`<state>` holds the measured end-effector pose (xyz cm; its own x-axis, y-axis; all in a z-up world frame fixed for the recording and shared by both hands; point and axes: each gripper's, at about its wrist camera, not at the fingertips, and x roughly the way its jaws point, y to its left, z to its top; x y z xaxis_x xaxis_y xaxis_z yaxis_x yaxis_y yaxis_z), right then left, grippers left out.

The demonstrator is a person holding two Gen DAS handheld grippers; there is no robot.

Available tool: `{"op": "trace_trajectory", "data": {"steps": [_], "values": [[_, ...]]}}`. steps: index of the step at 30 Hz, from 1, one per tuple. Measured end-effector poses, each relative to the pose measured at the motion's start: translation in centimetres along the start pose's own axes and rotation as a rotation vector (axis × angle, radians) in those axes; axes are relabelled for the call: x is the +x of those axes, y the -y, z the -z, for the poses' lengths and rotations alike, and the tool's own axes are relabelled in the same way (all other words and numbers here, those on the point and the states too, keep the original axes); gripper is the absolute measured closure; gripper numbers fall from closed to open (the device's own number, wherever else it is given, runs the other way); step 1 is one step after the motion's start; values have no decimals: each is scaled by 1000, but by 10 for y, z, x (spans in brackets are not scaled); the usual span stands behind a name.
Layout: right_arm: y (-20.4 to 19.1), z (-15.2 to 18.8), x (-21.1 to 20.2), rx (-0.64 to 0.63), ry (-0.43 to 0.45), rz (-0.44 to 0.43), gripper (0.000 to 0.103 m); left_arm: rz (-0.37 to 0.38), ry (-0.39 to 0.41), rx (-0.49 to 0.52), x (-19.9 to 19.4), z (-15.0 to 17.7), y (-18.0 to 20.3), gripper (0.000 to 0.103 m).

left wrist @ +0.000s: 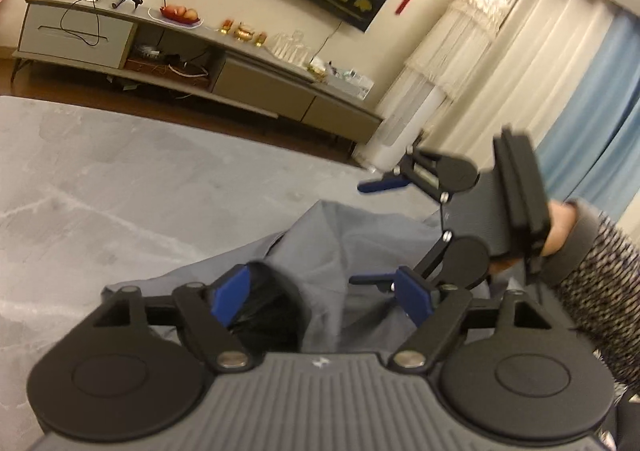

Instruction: Fold clothes

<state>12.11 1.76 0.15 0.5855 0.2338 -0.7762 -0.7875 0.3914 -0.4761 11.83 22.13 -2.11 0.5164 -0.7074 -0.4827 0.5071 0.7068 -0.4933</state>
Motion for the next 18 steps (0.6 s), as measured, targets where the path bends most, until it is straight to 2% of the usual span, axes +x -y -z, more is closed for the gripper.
{"op": "trace_trajectory", "data": {"steps": [2,4,7,9,10,11,12,14,16,18], "values": [[2,11,1,5,-12,6,7,-3,2,3,-1,0,0,10],[4,20,6,5,-28,8,7,-28,-33,-11,8,3,-3,10],[5,32,9,19,-36,15,7,-92,-131,-38,29,10,-6,12],[7,36,13,35,-31,15,6,-91,-147,-45,40,12,-5,22],[8,37,15,44,-26,12,6,-89,-148,-48,45,13,-4,49],[9,39,17,52,-21,9,6,-93,-160,-52,54,13,-4,101],[10,40,19,61,-16,6,6,-109,-163,-42,62,11,-3,99],[8,43,19,52,-16,5,6,-169,-34,5,50,-7,8,99],[12,47,10,74,10,41,6,-223,134,-86,25,-35,-10,99],[27,54,-8,158,68,126,6,-277,304,-181,0,-62,-29,99]]}}
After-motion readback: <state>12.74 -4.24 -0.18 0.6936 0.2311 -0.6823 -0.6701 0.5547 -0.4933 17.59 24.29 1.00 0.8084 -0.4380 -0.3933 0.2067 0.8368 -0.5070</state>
